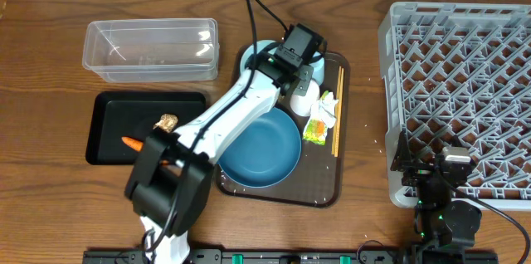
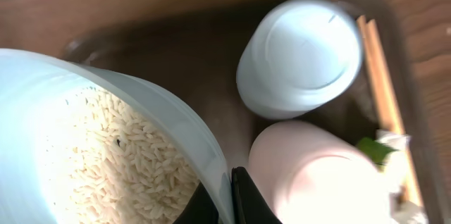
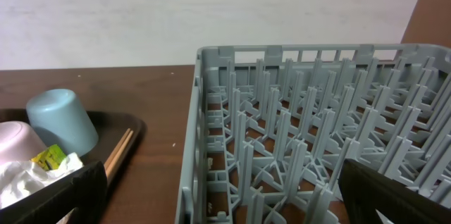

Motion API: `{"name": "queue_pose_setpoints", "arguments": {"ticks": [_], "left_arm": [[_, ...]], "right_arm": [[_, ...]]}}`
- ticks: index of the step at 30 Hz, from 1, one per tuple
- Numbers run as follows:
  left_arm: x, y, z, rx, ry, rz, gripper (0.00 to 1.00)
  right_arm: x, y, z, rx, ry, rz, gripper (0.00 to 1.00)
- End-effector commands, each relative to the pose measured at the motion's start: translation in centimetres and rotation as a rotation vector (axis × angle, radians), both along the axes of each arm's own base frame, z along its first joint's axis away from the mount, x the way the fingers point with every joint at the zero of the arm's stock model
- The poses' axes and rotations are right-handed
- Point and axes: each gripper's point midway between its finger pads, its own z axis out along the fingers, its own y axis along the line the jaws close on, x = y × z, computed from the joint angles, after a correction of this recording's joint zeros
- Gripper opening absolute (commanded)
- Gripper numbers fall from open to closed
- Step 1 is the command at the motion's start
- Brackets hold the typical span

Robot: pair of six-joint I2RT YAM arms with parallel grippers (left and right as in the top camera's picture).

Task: Sort waste into correct bins and load items into the dishwasher rack
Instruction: 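Lift the rice bowl and carry it left over the black tray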

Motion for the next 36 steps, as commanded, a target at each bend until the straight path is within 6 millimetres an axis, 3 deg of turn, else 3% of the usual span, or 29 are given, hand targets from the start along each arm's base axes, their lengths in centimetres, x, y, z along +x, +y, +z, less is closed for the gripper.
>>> {"name": "queue_pose_setpoints", "arguments": {"ticks": [1,4,7,11,15,19,30,36], "left_arm": [[0.4,0.9,4.0,-0.031,-0.078,0.035,0.06],[0.3,1.8,5.6,-0.064,-0.092,0.079,0.06],[0.3,4.0,7.0,-0.091,-0.088,0.156,0.06],[-0.1,8.6,7.8,-0.122,-0.04,0.33,0.06],[-1.0,13.7,7.9,-0.147,0.037,0.496,0.06],[-1.9,16.5,7.1,-0.214,0.154,0.551,0.06],[-4.0,21.5,6.1,-0.389,0.361,0.661,0.06],[-5.3,21.5,4.8,-0.525,0.458,0.58,0.06]], "right_arm": [[0.0,-0.1,0.0,-0.01,0.0,-0.005,0.99],[0.0,-0.1,0.0,-0.01,0.0,-0.005,0.99],[0.0,-0.1,0.0,-0.01,0.0,-0.005,0.99],[0.0,-0.1,0.0,-0.01,0.0,-0.005,0.99],[0.0,-0.1,0.0,-0.01,0.0,-0.005,0.99],[0.0,-0.1,0.0,-0.01,0.0,-0.005,0.99],[0.0,-0.1,0.0,-0.01,0.0,-0.005,0.99],[0.0,-0.1,0.0,-0.01,0.0,-0.005,0.99]]}}
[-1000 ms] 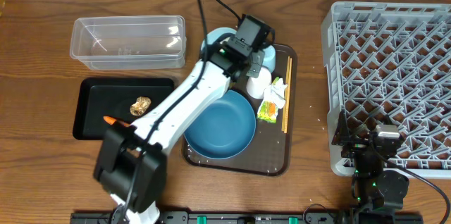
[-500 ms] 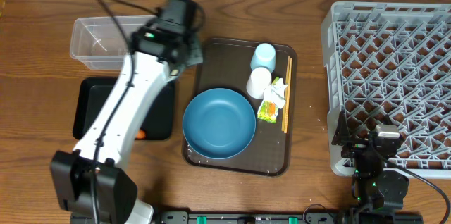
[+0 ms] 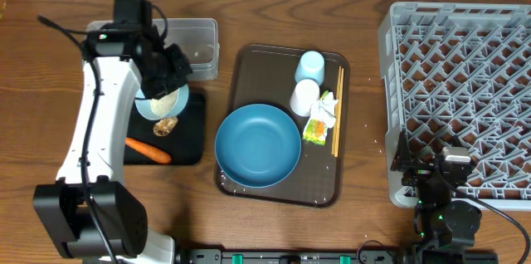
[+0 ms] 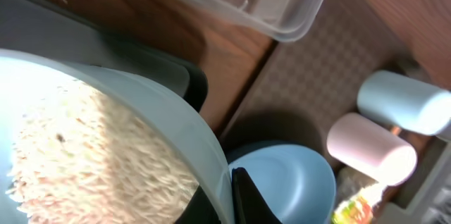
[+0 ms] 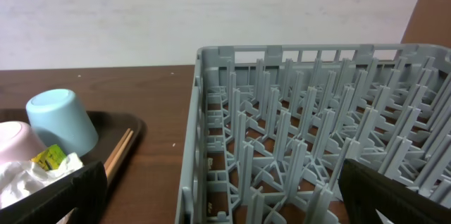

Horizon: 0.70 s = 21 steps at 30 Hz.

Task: Sort waste into correct bins and load items into the dishwasher rack
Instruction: 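Lift the rice bowl and carry it left over the black tray, then tip the rice bowl over the black tray to pour out rice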

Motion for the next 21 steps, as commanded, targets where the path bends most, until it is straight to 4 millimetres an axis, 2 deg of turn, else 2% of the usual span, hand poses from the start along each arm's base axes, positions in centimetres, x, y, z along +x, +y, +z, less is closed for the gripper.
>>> {"name": "queue_pose_setpoints", "arguments": {"ticks": [1,4,8,16,21], "left_arm": [[-1.1,-1.3,-0.1,-0.174,-0.002,-0.072,0.06],[-1.4,-1.0,-0.6,-0.266,-0.01,-0.07,0.06],[-1.9,0.5,-1.3,-0.288,-0.007,-0.05,0.06],[-2.5,0.6,0.1,-0.508,-0.133,-0.14,0.06],[-2.7,1.1,-0.1,-0.618,-0.186,-0.111,0.06]], "right_arm": [[0.0,-0.1,0.0,-0.01,0.0,-0.005,0.99],[0.0,-0.1,0.0,-0.01,0.0,-0.005,0.99],[0.0,-0.1,0.0,-0.01,0.0,-0.005,0.99],[0.0,-0.1,0.0,-0.01,0.0,-0.005,0.99],[0.0,-0.1,0.0,-0.01,0.0,-0.005,0.99]]}}
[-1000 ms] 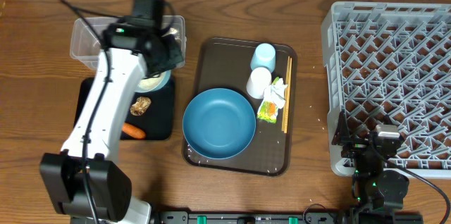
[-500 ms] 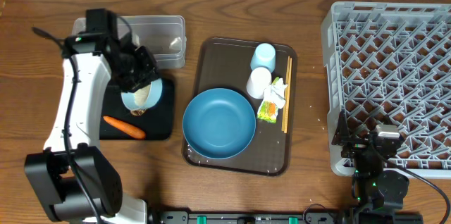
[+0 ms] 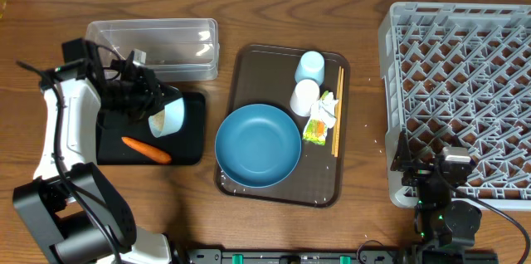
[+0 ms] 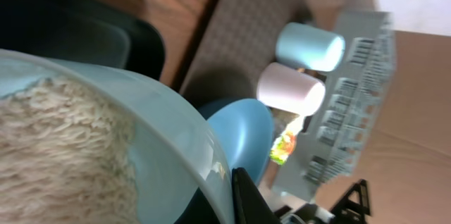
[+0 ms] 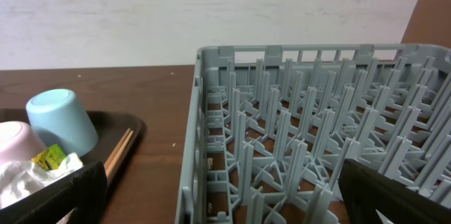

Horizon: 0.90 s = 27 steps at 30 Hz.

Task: Sort waste into correct bins and load items into the dishwasher rack
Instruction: 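Tip the rice bowl over the black tray to pour out rice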

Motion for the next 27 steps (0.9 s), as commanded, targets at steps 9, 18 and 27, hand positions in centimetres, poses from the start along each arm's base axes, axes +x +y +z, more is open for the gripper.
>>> {"name": "queue_pose_setpoints", "arguments": {"ticks": [9,18,27], "left_arm": [[-0.5,0.0,0.4,-0.254,-0.183,0.022,0.06],[-0.7,0.4,0.9,-0.322,-0.267,0.024,0.06],[-0.4,1.2,1.3,-0.311,-0.334,0.023,0.06]], "right_arm": [[0.0,-0.1,0.0,-0.01,0.0,-0.005,0.99],[0.0,-0.1,0.0,-0.01,0.0,-0.005,0.99],[0.0,-0.1,0.0,-0.01,0.0,-0.005,0.99]]}}
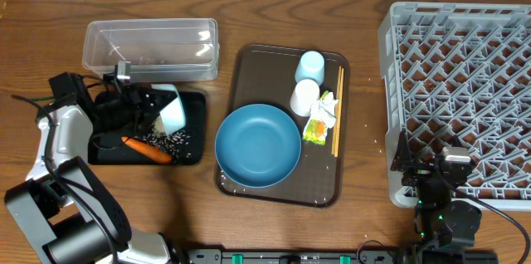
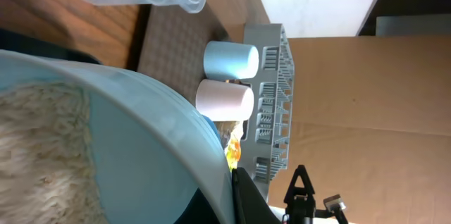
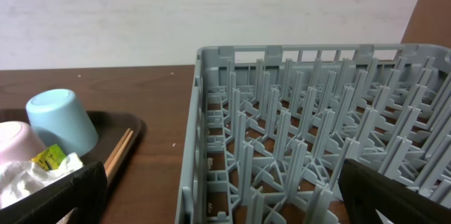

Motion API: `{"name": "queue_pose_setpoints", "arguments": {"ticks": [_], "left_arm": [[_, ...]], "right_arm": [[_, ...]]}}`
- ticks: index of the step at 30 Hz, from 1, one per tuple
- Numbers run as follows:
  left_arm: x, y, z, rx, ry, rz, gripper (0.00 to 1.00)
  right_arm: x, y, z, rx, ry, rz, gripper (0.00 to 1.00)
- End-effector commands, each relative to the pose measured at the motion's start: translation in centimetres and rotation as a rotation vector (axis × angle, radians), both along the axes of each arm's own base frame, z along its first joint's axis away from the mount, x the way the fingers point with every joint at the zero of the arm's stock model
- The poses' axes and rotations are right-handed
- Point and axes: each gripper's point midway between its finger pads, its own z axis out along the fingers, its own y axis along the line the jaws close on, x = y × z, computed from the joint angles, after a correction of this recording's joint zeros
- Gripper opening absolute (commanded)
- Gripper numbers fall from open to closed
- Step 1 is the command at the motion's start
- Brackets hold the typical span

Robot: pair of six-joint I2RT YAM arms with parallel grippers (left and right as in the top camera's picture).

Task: Sort waste into correct bins and load items into the dishwasher rack
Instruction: 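Tip the rice bowl over the black tray to pour out rice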

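Observation:
My left gripper is shut on the rim of a light blue bowl, which is tipped on its side over the black tray. Some rice still clings inside the bowl. Spilled rice lies on the black tray beside a carrot. At the table's front right, my right gripper rests open by the near corner of the grey dishwasher rack, holding nothing.
A clear plastic bin stands behind the black tray. The brown tray holds a blue plate, a light blue cup, a pale pink cup, a crumpled wrapper and chopsticks.
The bowl has tipped further onto its side and sits a little farther back. Rice now lies scattered on the black tray beside the carrot. The right arm has not moved.
My left gripper first held the rice bowl at the back left of the brown tray. Then it held the bowl level over the black tray, then tilted there. Now the bowl lies on its side and rice is on the tray.

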Motion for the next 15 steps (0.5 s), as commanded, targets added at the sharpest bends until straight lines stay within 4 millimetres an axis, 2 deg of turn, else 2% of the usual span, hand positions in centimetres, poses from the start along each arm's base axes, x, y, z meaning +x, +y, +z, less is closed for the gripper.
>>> {"name": "queue_pose_setpoints", "arguments": {"ticks": [1,12,15], "left_arm": [[-0.07,0.02,1.16,-0.021,-0.058,-0.005,0.06],[0.06,0.06,1.21,-0.016,-0.079,-0.01,0.06],[-0.05,-0.28,2.12,-0.074,-0.098,-0.016,0.07]], "right_arm": [[-0.03,-0.14,-0.05,-0.01,0.0,-0.005,0.99],[-0.03,-0.14,-0.05,-0.01,0.0,-0.005,0.99],[-0.03,-0.14,-0.05,-0.01,0.0,-0.005,0.99]]}}
